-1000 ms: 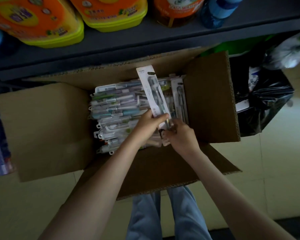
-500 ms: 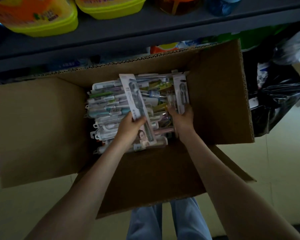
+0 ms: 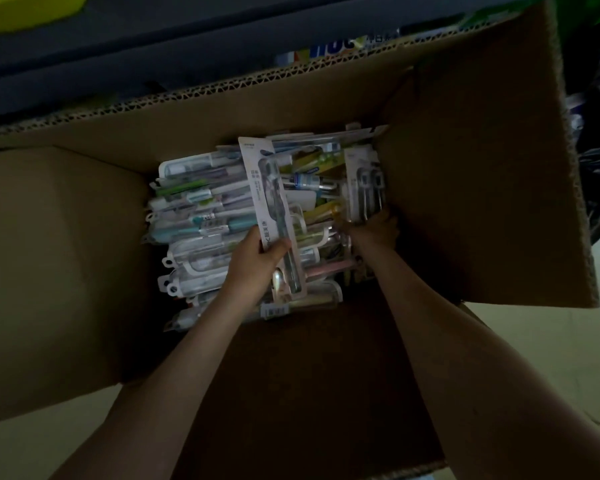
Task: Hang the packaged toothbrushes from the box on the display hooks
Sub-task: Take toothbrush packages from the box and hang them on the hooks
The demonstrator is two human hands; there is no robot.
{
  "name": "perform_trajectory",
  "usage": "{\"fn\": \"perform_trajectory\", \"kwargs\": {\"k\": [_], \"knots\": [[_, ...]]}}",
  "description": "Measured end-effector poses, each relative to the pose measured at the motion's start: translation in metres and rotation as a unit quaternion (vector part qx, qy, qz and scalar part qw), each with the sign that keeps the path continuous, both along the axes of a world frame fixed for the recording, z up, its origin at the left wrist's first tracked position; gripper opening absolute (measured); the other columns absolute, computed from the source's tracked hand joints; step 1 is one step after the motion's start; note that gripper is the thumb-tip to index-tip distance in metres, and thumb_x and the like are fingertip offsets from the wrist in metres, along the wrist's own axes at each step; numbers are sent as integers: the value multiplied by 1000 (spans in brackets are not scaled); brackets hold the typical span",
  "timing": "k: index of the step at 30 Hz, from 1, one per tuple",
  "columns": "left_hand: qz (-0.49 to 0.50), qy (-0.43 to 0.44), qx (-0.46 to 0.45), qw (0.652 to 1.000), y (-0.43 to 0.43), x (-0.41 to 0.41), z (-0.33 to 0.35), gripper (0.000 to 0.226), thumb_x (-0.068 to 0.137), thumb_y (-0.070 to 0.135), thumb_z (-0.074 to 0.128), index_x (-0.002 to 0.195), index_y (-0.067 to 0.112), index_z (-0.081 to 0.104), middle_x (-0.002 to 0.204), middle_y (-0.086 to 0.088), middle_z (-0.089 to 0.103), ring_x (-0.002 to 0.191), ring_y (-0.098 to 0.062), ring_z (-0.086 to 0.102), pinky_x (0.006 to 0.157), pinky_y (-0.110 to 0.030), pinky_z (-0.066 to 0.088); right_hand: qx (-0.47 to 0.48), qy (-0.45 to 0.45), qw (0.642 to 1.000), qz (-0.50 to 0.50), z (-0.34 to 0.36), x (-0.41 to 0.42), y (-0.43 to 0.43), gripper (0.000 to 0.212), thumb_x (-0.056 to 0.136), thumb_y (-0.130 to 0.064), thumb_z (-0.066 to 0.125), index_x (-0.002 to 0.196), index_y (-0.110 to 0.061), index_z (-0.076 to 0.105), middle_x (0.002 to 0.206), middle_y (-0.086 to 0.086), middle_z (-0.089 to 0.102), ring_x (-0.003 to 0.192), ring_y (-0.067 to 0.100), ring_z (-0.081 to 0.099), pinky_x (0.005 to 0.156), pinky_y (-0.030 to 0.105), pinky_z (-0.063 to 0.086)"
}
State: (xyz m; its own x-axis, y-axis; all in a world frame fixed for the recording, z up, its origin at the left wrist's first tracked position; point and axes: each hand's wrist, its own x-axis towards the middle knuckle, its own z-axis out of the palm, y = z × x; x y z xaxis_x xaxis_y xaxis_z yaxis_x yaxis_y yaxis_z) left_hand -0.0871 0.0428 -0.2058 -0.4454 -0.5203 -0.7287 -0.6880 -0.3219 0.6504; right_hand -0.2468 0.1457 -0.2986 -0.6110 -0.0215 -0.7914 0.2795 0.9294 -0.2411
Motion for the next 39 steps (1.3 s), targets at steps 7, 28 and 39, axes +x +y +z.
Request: {"fn": "perform_trajectory", "kwargs": {"k": [7,28,39], "knots": [[6,-11,7,1000,6,-2,4,30,97,19,55,127,19,55,114,10,63,104,-8,60,89,-27,47,-12,47,998,42,4,-2,1,91,79,-40,73,148,-9,22,148,17,29,134,36,32,109,47,31],[47,-15,25,998,10,9,65,22,97,20,57,117,28,54,99,18,61,88,3,58,73,-20,46,-42,19,990,132,64,6,-1,90,87,-31,69,151,-9,9,153,15,23,141,32,25,113,41,28],[44,-5,11,999,5,16,11,21,97,17,55,115,28,55,107,13,63,100,-6,59,93,-31,47,-53,70,992,88,5,13,0,106,79,-35,75,152,-16,0,154,17,12,140,36,15,110,47,25]]}}
